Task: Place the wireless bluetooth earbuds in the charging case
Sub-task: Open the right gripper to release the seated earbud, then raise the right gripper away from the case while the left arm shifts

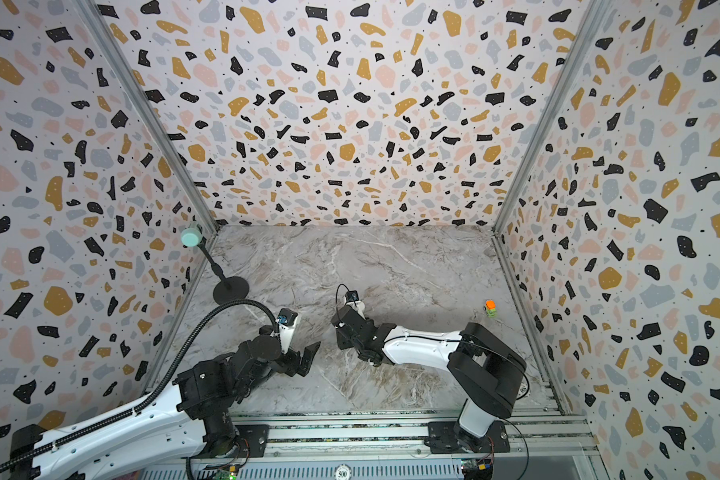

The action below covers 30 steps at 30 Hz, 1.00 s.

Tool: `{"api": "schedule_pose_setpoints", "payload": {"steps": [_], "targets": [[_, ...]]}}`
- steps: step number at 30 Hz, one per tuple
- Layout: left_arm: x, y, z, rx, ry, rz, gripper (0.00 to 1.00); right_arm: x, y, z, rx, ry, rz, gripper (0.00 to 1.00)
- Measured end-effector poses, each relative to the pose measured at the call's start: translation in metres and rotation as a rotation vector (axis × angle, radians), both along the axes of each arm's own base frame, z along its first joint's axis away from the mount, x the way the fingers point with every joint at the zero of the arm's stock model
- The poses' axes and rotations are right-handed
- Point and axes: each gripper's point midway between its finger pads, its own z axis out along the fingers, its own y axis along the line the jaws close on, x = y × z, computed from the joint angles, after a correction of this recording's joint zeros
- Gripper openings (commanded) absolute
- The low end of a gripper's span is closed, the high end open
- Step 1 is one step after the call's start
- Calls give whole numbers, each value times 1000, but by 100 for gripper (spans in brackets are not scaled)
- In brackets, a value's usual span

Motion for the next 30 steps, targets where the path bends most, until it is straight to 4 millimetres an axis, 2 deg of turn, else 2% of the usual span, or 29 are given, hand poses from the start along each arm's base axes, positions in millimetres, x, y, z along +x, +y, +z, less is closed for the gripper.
{"api": "schedule_pose_setpoints", "payload": {"steps": [3,9,10,11,14,21,30], "targets": [[0,0,0,0,0,-1,100,1,-2,15,37,-3,3,72],[-1,-2,0,-1,2,-10,100,13,-15,39,89,-18,-4,84],[-1,-2,0,-2,3,-14,100,14,-18,41,94,-19,-3,89],[-2,-3,0,-2,4,-19,100,16,-21,43,100,-22,-3,100],[-3,-4,-2,0,4,-30,100,19,-28,48,106,-28,0,99],[-4,-9,-4,3,9,-57,100,22,-32,49,95,-25,57,99],[-7,-26,-11,2,-22,-159,100,30,-37,51,110,-18,136,99]]}}
